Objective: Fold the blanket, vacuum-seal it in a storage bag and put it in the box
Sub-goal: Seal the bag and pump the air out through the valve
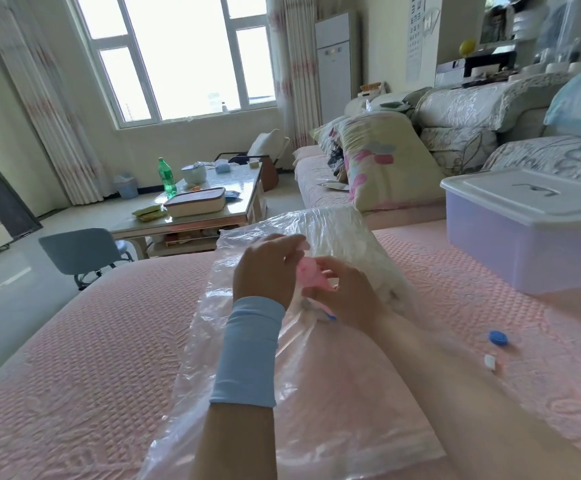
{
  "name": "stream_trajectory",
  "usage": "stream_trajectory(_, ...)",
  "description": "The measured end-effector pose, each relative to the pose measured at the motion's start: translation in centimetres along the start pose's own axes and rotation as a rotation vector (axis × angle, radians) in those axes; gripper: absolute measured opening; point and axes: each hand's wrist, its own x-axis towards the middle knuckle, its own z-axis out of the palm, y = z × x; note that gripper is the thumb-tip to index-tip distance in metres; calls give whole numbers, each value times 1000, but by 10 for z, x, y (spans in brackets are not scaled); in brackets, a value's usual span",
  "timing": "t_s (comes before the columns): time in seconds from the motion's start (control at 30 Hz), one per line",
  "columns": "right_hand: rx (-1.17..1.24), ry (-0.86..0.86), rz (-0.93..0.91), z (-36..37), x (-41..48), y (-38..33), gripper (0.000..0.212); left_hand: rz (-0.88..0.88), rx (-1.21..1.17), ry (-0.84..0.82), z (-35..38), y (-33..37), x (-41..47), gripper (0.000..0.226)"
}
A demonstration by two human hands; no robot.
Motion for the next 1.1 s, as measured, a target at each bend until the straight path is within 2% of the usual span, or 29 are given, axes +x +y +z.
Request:
stream_trajectory(0.13,15,7,2,-2,-2,-2,50,105,-14,486,-26,5,13,17)
stream_trajectory(0.2,9,1,5,-2,-3,-2,48,119,1,584,-19,4,9,19)
stream_trajectory(0.27,2,-2,0,-1,-5,-2,48,124,-18,454,-2,2,-5,19)
stream_trajectory(0.33,-18,-10,-4,-2,-6,-2,47,51,-48,166,15,1,-19,19)
stream_trajectory(0.37,-28,-16,-5,-2,-7,-3,46,20,-60,74,18,0,-22,20)
stream_trajectory(0.4,-32,-17,-7,-3,-7,-4,47,13,-70,68,16,0,-22,19)
stream_trajectory(0.43,-31,-12,-9,-3,-7,-5,48,32,-74,129,11,0,-19,17)
stream_trajectory(0.57,-45,-10,-19,-6,-7,-7,50,149,-29,568,-21,1,3,15)
stream_trajectory(0.63,-80,-14,-18,-7,-8,-7,51,144,-58,637,-21,0,3,16)
stream_trajectory(0.67,-97,-14,-18,-7,-8,-7,52,131,-74,588,-14,1,-3,16)
stream_trajectory(0.77,-102,-32,-12,-6,-9,-8,51,46,-91,164,14,-1,-23,17)
stream_trajectory(0.8,-100,-37,-12,-5,-10,-8,50,29,-106,87,17,-2,-26,18)
stream_trajectory(0.87,-87,-25,-14,-5,-9,-9,49,35,-107,170,11,-3,-22,17)
stream_trajectory(1.0,-43,-8,-2,-6,-7,-8,49,140,-21,610,-24,1,-1,17)
stream_trajectory(1.07,-47,-21,-6,-7,-6,-6,49,161,-46,696,-27,2,1,16)
stream_trajectory(1.1,-49,-26,-8,-6,-6,-5,50,160,-44,685,-22,3,-1,16)
